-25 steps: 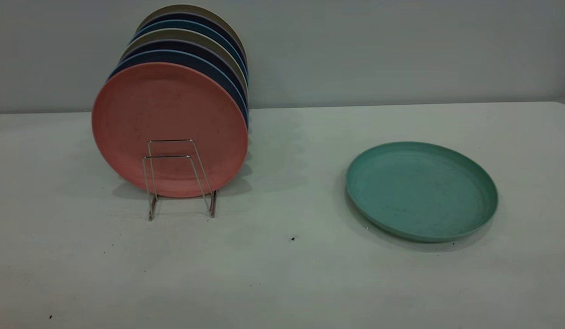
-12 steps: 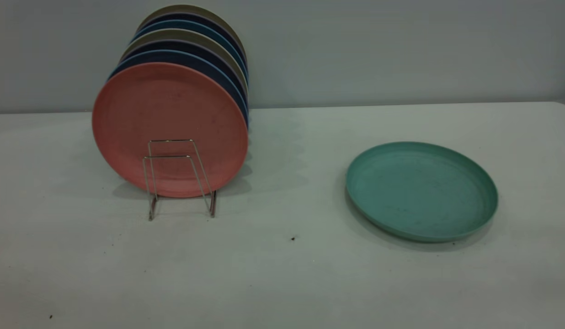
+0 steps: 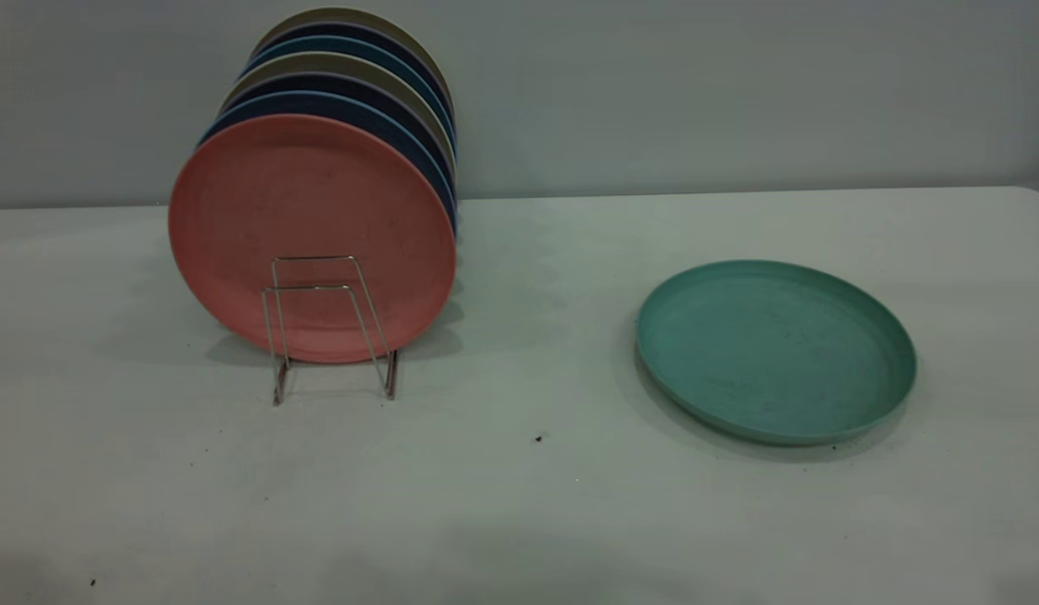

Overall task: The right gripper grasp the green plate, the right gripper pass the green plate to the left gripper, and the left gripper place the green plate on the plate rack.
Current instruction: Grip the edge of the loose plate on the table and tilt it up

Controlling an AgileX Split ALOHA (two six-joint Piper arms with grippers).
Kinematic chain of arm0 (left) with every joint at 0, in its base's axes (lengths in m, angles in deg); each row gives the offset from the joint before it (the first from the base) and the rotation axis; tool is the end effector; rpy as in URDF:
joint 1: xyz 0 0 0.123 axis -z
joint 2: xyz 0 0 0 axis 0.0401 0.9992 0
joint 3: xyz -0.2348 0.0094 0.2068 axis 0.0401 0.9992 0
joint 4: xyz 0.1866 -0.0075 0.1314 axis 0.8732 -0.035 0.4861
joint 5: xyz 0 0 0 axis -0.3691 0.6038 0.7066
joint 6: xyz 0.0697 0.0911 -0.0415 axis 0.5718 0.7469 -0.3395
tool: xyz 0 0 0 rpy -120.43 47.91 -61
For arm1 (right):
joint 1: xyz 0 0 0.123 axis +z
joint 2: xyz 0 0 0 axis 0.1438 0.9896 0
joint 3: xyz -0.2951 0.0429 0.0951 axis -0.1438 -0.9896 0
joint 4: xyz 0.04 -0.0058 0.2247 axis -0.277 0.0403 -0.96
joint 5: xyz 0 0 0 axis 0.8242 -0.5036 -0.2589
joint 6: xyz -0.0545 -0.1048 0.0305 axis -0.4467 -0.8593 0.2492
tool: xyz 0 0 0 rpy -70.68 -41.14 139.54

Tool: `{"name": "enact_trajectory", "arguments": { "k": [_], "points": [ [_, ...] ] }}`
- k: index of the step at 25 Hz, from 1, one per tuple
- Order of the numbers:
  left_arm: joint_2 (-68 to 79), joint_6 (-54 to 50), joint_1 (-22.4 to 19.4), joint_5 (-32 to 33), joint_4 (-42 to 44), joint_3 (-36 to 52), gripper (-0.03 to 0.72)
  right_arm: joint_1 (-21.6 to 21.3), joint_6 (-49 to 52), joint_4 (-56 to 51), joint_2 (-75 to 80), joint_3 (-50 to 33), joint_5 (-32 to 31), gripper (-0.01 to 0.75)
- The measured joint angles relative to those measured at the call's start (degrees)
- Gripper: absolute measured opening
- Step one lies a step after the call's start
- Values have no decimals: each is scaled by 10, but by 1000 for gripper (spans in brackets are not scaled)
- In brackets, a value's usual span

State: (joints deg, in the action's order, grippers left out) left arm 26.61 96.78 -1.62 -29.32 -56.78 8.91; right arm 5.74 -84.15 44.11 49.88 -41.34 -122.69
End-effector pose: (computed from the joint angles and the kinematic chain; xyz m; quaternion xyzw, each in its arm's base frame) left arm 0.1905 -0.0064 0.3193 0.0775 0.9338 0.0069 0.3493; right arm 0.1708 0.0248 0.2692 -0.0449 0.9484 0.1127 0.2930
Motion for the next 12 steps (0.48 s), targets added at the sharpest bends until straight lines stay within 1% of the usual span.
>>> {"name": "enact_trajectory", "arguments": {
  "k": [3, 5, 7, 9, 12],
  "points": [
    [87, 14, 0, -7, -7, -35, 536, 0, -54, -63, 110, 26, 16, 564],
    [143, 33, 0, -11, -33, -62, 536, 0, -89, -112, 176, 40, 37, 562],
    [191, 72, 1, -18, -87, -92, 536, 0, -126, -155, 244, 55, 53, 559],
    [236, 109, 11, -24, -135, -115, 536, 0, -159, -195, 302, 74, 66, 555],
    [309, 171, 47, -43, -224, -154, 537, -2, -203, -239, 381, 110, 74, 552]
  ]
}}
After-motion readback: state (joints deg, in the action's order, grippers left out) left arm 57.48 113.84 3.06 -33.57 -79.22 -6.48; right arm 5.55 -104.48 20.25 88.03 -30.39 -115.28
